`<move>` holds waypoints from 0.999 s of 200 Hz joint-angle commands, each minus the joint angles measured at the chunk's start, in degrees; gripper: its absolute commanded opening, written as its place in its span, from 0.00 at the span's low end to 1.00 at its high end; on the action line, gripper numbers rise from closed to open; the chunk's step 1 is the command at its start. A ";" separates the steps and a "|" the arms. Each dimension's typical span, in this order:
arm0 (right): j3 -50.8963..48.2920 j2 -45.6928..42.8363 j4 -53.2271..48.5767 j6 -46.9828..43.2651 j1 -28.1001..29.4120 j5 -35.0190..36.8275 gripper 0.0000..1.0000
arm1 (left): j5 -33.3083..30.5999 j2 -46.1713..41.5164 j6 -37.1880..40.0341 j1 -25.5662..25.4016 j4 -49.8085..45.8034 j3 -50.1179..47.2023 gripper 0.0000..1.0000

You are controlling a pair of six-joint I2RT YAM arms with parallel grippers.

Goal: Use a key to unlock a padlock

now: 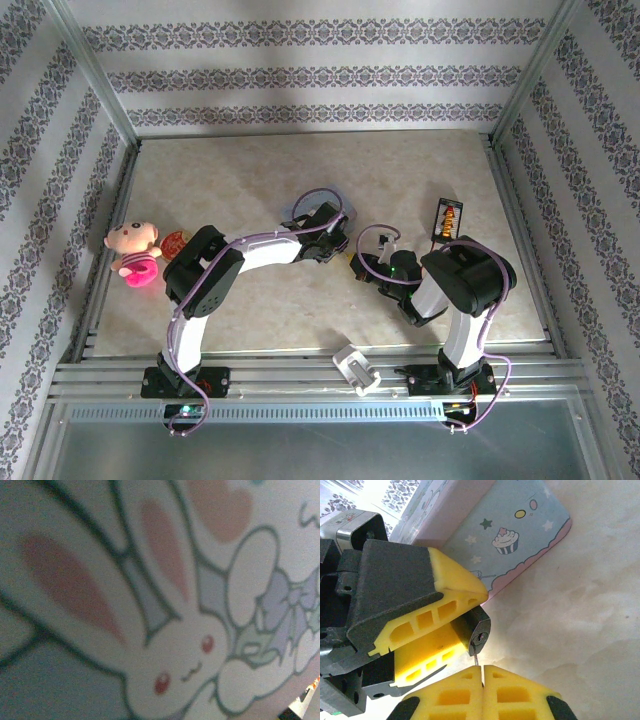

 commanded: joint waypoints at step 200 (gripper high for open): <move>1.17 -0.95 2.79 -1.95 -0.02 0.74 0.00 | 3.31 -0.37 -1.15 0.60 2.87 -1.77 0.07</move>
